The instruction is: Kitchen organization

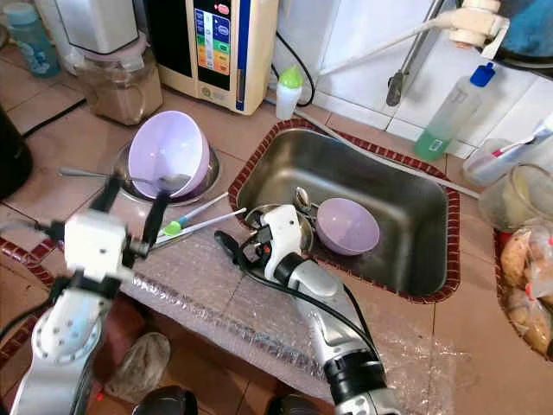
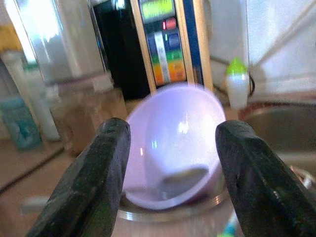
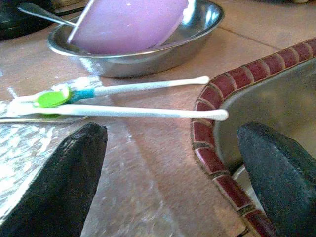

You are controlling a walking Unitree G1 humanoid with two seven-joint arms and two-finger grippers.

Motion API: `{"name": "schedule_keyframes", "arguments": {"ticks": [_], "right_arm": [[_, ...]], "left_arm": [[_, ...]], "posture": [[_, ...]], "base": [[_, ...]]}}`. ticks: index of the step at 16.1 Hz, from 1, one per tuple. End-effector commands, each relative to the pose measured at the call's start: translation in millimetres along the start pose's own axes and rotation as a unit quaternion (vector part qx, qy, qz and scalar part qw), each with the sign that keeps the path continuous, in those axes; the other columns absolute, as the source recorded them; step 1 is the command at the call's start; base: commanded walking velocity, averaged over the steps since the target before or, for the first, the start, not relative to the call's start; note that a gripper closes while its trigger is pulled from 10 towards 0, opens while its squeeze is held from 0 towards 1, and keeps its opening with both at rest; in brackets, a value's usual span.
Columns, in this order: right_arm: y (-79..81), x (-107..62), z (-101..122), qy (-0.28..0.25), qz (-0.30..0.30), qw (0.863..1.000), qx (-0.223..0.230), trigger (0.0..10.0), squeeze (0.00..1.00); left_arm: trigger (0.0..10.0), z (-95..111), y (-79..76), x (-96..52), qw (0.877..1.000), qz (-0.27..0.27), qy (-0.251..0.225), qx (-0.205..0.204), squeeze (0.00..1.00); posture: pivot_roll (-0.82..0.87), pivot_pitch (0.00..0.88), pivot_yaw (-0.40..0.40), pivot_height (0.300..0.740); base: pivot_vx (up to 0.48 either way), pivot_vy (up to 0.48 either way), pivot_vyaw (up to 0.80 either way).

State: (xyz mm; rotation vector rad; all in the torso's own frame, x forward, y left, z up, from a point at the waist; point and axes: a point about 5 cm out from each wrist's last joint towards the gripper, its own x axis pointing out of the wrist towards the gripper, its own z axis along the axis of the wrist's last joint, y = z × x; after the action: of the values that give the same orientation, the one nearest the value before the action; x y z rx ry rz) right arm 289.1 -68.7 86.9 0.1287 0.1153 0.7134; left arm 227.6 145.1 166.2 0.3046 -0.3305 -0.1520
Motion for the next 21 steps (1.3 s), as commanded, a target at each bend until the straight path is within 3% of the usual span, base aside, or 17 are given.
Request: {"name": "schedule_keyframes", "arguments": {"ticks": [1,11,16,21], "right_arm": [[-8.2,-0.2,2,-0.008,-0.025,1.0,-0.003,10.0,0.0],[-22.7,2.1,3,-0.048,-0.098,0.994,0.0,10.0,0.0],[-24.4,3.9,3,-0.056,-0.107,0.993,0.0,10.0,0.0],[-26.7,4.2,3,-0.058,-0.113,0.992,-0.003,10.0,0.0]], "left_arm": [[10.0,4,0.0,5.4,1.0,-0.001,-0.005,0.005,0.0],[10.0,5,-7.4,42.4,0.999,-0.04,-0.02,0.021,0.0],[10.0,8,-7.2,49.2,0.998,-0.045,-0.029,0.028,0.0],[10.0,6,-9.4,47.2,0.998,-0.05,-0.027,0.03,0.0]], "posture": [[0.16,0.0,-0.084,0.74],[0.1,0.0,0.01,0.74],[0.1,0.0,0.015,0.74],[0.1,0.0,0.011,0.74]], "base": [[0.0,0.0,0.0],[-0.053,0.0,0.0],[-0.319,0.0,0.0],[-0.22,0.0,0.0]]}}
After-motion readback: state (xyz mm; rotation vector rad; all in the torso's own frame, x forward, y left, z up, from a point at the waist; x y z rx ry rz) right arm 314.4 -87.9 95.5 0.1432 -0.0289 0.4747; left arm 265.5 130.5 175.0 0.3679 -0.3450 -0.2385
